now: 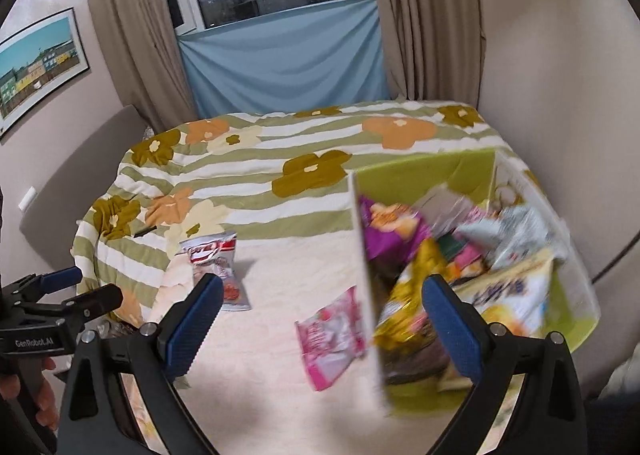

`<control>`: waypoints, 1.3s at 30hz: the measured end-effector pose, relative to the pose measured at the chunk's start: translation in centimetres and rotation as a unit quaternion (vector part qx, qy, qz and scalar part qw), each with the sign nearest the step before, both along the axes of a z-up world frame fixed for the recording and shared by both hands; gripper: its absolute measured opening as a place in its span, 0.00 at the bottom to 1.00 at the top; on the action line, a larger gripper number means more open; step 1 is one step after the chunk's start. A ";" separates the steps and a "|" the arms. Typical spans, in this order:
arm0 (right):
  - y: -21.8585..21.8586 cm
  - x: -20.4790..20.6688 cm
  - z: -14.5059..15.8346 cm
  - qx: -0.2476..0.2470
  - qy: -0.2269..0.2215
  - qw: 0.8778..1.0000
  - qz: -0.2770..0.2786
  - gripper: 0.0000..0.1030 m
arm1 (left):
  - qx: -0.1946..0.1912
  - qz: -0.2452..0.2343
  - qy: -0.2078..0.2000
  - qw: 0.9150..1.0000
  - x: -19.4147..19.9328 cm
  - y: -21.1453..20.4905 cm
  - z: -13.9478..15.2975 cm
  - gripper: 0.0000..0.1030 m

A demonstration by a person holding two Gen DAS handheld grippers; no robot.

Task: Organize snacks
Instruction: 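Withdraw both tools from the box toward the last two bags, then grasp the red-white shrimp chips bag with the left tool while the right tool grasps the pink candy bag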

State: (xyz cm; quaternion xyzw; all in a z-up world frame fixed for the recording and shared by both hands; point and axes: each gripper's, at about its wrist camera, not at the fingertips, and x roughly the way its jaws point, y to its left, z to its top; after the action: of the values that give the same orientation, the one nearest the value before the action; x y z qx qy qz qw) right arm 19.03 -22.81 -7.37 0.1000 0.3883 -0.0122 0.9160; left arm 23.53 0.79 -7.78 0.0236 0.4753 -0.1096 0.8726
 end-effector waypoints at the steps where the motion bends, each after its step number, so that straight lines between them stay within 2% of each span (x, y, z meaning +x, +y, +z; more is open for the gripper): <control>1: 0.5 -0.3 -0.3 0.005 0.001 1.000 -0.009 0.96 | 0.000 -0.005 0.005 1.000 0.4 0.6 -0.6 1.00; 5: 2.7 -1.3 -2.0 0.022 0.003 0.998 -0.052 0.96 | -0.008 -0.016 0.028 0.999 2.2 2.5 -3.1 1.00; 11: 5.5 -1.7 -6.6 0.033 0.027 0.993 -0.111 0.96 | -0.008 -0.021 0.047 0.999 5.7 3.1 -7.2 1.00; 15: 5.9 -1.7 -9.7 0.051 0.025 0.988 -0.145 0.96 | -0.022 -0.020 0.049 0.998 8.2 3.1 -9.8 1.00; 24: 5.6 0.2 -14.5 0.034 0.047 0.980 -0.192 0.96 | -0.043 -0.038 0.065 0.996 13.1 1.7 -15.3 1.00; 29: 5.1 0.9 -16.1 0.038 0.060 0.972 -0.226 0.96 | -0.052 -0.041 0.078 0.995 14.5 0.8 -17.1 1.00; 34: 4.7 1.5 -16.4 0.021 0.051 0.965 -0.255 0.96 | -0.046 -0.045 0.084 0.994 15.2 0.1 -18.4 1.00; 39: 4.0 3.2 -17.2 0.011 0.057 0.961 -0.269 0.96 | -0.046 -0.050 0.092 0.993 15.7 -0.1 -19.3 0.89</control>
State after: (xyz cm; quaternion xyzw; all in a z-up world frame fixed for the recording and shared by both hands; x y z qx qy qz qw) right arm 22.23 -18.83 -24.57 0.2104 0.3991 -0.2599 0.8538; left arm 39.23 0.67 -27.03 -0.0033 0.5464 -0.1762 0.8188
